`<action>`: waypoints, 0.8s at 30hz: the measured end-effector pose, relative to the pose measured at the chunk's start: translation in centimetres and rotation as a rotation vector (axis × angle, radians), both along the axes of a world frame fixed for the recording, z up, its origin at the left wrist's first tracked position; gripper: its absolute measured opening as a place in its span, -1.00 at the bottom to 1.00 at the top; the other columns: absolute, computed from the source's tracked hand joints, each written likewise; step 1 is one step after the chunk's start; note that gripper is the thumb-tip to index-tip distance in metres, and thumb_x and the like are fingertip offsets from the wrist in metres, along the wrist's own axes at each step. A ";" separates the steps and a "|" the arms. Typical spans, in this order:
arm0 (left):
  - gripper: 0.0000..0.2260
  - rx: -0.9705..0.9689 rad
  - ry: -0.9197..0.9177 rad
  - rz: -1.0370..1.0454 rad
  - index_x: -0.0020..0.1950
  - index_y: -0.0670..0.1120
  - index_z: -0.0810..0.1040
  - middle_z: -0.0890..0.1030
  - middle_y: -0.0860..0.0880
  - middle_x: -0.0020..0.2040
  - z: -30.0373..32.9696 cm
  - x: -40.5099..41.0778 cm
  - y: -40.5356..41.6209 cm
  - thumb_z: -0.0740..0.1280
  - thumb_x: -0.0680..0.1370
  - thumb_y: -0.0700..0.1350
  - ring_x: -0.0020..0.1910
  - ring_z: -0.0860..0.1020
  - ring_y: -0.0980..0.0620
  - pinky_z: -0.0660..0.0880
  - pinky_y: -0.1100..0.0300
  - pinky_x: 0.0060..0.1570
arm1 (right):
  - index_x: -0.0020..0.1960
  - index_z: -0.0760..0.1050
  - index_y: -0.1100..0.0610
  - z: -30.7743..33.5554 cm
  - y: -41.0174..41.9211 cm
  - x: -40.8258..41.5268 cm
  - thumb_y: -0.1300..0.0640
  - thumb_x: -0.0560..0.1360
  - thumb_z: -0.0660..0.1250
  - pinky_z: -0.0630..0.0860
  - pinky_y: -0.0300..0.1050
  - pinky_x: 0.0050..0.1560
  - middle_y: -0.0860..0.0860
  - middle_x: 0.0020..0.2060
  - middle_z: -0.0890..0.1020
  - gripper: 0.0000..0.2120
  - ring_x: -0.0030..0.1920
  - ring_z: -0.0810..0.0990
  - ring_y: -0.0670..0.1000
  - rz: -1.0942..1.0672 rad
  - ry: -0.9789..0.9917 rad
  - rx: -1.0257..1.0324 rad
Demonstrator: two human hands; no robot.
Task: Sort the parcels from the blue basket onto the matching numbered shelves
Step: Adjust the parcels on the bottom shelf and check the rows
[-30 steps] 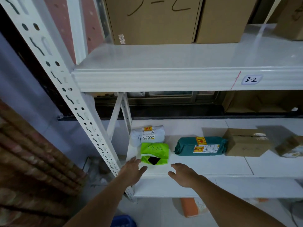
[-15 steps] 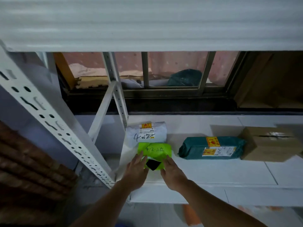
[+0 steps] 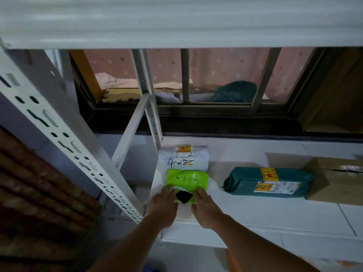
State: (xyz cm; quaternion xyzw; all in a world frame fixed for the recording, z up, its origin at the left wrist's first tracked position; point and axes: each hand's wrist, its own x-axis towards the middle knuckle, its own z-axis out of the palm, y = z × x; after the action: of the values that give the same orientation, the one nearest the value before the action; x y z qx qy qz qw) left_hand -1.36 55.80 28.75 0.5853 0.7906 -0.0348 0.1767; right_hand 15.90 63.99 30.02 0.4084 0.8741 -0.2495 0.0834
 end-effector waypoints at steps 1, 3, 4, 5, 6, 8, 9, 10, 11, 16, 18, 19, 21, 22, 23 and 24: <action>-0.44 -0.002 0.001 -0.003 0.67 -0.03 -0.01 -0.12 0.02 0.68 -0.2 0.0 0.1 -0.02 0.70 0.11 0.65 -0.08 -0.01 0.05 0.01 0.56 | 0.63 -0.02 0.19 -0.2 0.1 -0.1 0.04 0.71 0.05 0.02 -0.01 0.57 0.21 0.62 -0.05 -0.44 0.62 0.01 0.17 0.002 0.008 0.005; -0.44 -0.029 -0.010 0.006 0.67 -0.04 -0.02 -0.14 0.00 0.68 -0.5 0.2 0.2 0.03 0.71 0.08 0.65 -0.08 -0.02 0.05 0.00 0.56 | 0.63 -0.02 0.19 -0.5 0.3 -0.2 0.04 0.71 0.05 0.02 -0.01 0.56 0.21 0.62 -0.04 -0.44 0.62 0.01 0.18 0.006 0.013 0.007; -0.44 -0.030 -0.013 0.016 0.67 -0.05 -0.02 -0.15 0.00 0.68 -0.6 0.3 0.2 0.04 0.71 0.07 0.65 -0.08 -0.02 0.05 0.00 0.56 | 0.63 -0.02 0.19 -0.4 0.3 -0.2 0.05 0.70 0.06 0.03 -0.01 0.57 0.21 0.62 -0.04 -0.43 0.62 0.01 0.18 0.007 0.013 0.006; -0.44 -0.024 -0.017 0.026 0.67 -0.06 -0.01 -0.16 0.00 0.67 -1.0 0.3 0.4 0.03 0.71 0.07 0.65 -0.07 -0.04 0.06 -0.01 0.56 | 0.64 -0.02 0.18 -0.6 0.5 -0.2 0.05 0.70 0.06 0.03 0.00 0.57 0.21 0.62 -0.05 -0.43 0.62 0.00 0.18 0.011 0.020 0.010; -0.44 -0.027 -0.029 0.032 0.67 -0.08 0.03 -0.15 0.00 0.66 -1.0 0.3 0.5 0.02 0.70 0.07 0.65 -0.03 -0.05 0.11 -0.03 0.55 | 0.64 -0.03 0.18 -0.5 0.6 -0.2 0.05 0.70 0.06 0.04 0.00 0.57 0.21 0.62 -0.06 -0.43 0.62 0.00 0.18 0.013 0.015 0.009; -0.45 0.019 0.013 0.004 0.58 -0.11 0.32 0.11 -0.04 0.63 -1.2 0.0 0.8 0.06 0.62 0.07 0.58 0.27 -0.08 0.38 -0.05 0.41 | 0.64 -0.03 0.17 -0.4 1.0 -0.2 0.06 0.70 0.06 0.04 -0.01 0.57 0.20 0.62 -0.07 -0.43 0.62 0.01 0.18 0.015 0.020 0.014; -0.46 0.012 0.031 -0.026 0.45 -0.12 0.52 0.35 -0.06 0.55 -1.8 -0.3 1.2 0.09 0.56 0.08 0.44 0.48 -0.07 0.55 -0.01 0.22 | 0.64 -0.03 0.17 -0.5 1.3 -0.2 0.06 0.70 0.06 0.04 -0.02 0.56 0.20 0.62 -0.07 -0.43 0.61 0.02 0.18 0.012 0.031 0.018; -0.46 -0.002 0.065 -0.035 0.30 -0.11 0.65 0.53 -0.08 0.42 -2.1 -0.6 1.4 0.11 0.50 0.10 0.28 0.61 -0.06 0.64 0.04 0.02 | 0.64 -0.03 0.17 -0.4 1.5 -0.3 0.06 0.70 0.06 0.03 -0.03 0.56 0.19 0.63 -0.08 -0.43 0.61 0.02 0.18 0.007 0.031 0.014; -0.47 0.006 0.080 -0.038 0.22 -0.11 0.69 0.61 -0.08 0.33 -2.4 -0.7 1.6 0.13 0.46 0.11 0.19 0.67 -0.07 0.66 0.06 -0.09 | 0.64 -0.03 0.16 -0.4 1.7 -0.4 0.06 0.71 0.06 0.03 -0.03 0.56 0.18 0.63 -0.08 -0.43 0.62 0.01 0.18 0.002 0.039 0.009; -0.44 0.022 0.017 0.000 0.45 -0.12 0.52 0.39 -0.09 0.54 -0.8 -0.6 1.9 0.09 0.56 0.10 0.43 0.49 -0.09 0.56 0.03 0.20 | 0.64 -0.01 0.13 -0.1 2.1 -0.8 0.06 0.70 0.06 0.04 -0.05 0.55 0.16 0.63 -0.07 -0.44 0.61 0.03 0.17 -0.018 0.033 -0.021; -0.45 -0.017 -0.044 0.008 0.65 -0.11 0.11 -0.02 -0.06 0.67 0.3 -0.4 2.4 0.03 0.68 0.06 0.64 0.07 -0.09 0.22 0.00 0.51 | 0.64 0.00 0.13 0.1 2.5 -1.0 0.05 0.70 0.07 0.06 -0.04 0.55 0.16 0.63 -0.06 -0.45 0.60 0.06 0.18 -0.022 0.023 -0.025; -0.44 -0.041 -0.063 0.018 0.67 -0.08 0.01 -0.11 -0.04 0.68 0.1 -0.4 2.5 0.03 0.71 0.05 0.65 -0.03 -0.08 0.13 0.02 0.54 | 0.63 0.01 0.14 0.1 2.6 -1.1 0.05 0.70 0.07 0.07 -0.03 0.55 0.17 0.63 -0.05 -0.45 0.60 0.07 0.19 -0.023 0.024 -0.025; -0.44 -0.003 -0.080 0.010 0.67 -0.07 0.05 -0.11 -0.02 0.67 0.1 -0.7 2.4 -0.01 0.69 0.07 0.65 0.02 -0.10 0.17 0.02 0.53 | 0.63 0.03 0.14 0.6 2.8 -1.1 0.05 0.70 0.08 0.10 -0.03 0.54 0.17 0.63 -0.02 -0.45 0.60 0.08 0.19 -0.013 0.015 -0.032; -0.43 0.061 -0.093 0.003 0.65 -0.09 0.15 -0.05 -0.02 0.66 -0.2 -1.1 2.2 -0.01 0.65 0.08 0.63 0.11 -0.13 0.26 0.00 0.49 | 0.62 0.05 0.15 1.2 2.7 -1.0 0.06 0.70 0.08 0.12 -0.04 0.53 0.16 0.63 0.00 -0.46 0.59 0.10 0.18 -0.017 0.009 -0.038; -0.45 0.113 -0.101 -0.007 0.60 -0.10 0.28 0.05 -0.04 0.65 0.0 -1.5 2.0 0.03 0.63 0.05 0.59 0.23 -0.16 0.35 -0.04 0.44 | 0.62 0.08 0.15 1.7 2.6 -0.8 0.07 0.70 0.08 0.14 -0.06 0.51 0.16 0.63 0.01 -0.48 0.59 0.12 0.17 -0.014 0.011 -0.029; -0.51 0.156 -0.119 -0.011 0.54 -0.11 0.39 0.16 -0.08 0.62 0.7 -1.8 1.8 0.11 0.62 0.00 0.55 0.32 -0.18 0.42 -0.06 0.38 | 0.61 0.10 0.16 2.7 2.5 -0.8 0.08 0.70 0.08 0.15 -0.06 0.50 0.15 0.63 0.02 -0.49 0.59 0.12 0.17 -0.020 0.017 -0.027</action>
State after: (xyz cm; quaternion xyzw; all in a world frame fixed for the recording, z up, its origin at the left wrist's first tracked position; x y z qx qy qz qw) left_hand -3.15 57.59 29.44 0.6026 0.7758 0.0609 0.1769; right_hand 15.14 66.48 32.69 0.4140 0.8671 -0.2655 0.0791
